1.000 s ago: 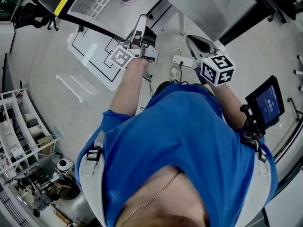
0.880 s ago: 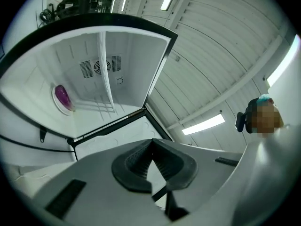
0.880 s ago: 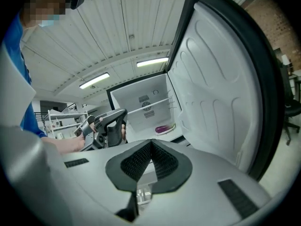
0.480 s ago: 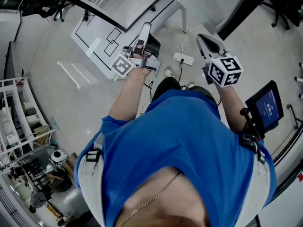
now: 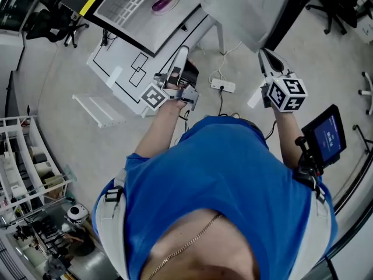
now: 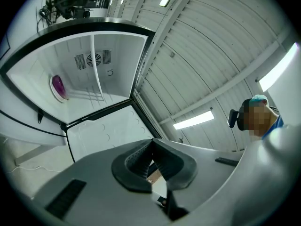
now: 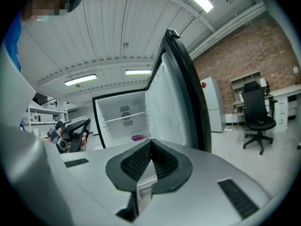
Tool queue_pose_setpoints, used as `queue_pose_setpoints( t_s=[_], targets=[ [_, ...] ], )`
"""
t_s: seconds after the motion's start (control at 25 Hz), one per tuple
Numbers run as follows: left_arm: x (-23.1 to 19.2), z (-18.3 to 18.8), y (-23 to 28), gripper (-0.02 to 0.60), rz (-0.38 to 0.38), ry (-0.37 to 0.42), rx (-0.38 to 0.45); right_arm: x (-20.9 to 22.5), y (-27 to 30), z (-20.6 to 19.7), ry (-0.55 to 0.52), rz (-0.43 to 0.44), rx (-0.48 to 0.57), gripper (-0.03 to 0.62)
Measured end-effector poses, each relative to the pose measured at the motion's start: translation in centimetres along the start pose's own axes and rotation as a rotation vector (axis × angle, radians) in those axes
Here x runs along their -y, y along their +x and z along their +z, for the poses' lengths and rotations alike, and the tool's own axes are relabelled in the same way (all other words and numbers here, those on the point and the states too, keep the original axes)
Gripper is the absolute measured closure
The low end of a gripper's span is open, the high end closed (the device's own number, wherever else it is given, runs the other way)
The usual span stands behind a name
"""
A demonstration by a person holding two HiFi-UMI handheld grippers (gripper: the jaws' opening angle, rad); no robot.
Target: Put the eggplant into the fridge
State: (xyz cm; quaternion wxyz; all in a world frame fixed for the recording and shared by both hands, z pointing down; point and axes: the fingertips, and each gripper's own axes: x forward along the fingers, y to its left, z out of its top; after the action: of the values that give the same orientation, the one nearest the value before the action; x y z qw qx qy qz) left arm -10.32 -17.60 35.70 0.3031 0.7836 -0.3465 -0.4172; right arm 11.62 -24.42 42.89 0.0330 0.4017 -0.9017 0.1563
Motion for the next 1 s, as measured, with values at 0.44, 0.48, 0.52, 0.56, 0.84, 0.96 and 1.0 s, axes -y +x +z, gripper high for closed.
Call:
queue_pose_setpoints(
  t_s=[0.44,0.48,0.52,0.56,0.84,0.96,1.0],
  targets=[
    [0.2,0.0,0.2,0.574,0.031,0.031,-0.024,2.6,-2.9,3.0,-0.022,-0.121,0.067,0.592],
    [0.2,0.0,0.3,0.574,0.03,0.033,-0.024,2.8,-3.0,3.2,-0.026,-0.127,0.071,0.592],
    [0.2,0.1,0.3,0.574,0.029,0.034,-0.021,3.0,-3.2,3.4,-0.031,-0.134,0.077,0.592],
    [0.3,0.2,0.4,0.574,0.026,0.034,-0.017,3.3,-3.3,3.7,-0.039,-0.144,0.083,0.592],
    [-0.3,0.4,0.9,0.574,0.024,0.032,-0.025,5.9,-4.1,6.7,-0.116,-0.207,0.152,0.589],
    [-0.5,0.1,0.7,0.574,0.033,0.026,-0.031,6.9,-4.2,7.6,-0.172,-0.219,0.157,0.523],
    [-0.5,0.0,0.6,0.574,0.038,0.023,-0.031,7.2,-4.1,7.8,-0.189,-0.213,0.154,0.498]
  ],
)
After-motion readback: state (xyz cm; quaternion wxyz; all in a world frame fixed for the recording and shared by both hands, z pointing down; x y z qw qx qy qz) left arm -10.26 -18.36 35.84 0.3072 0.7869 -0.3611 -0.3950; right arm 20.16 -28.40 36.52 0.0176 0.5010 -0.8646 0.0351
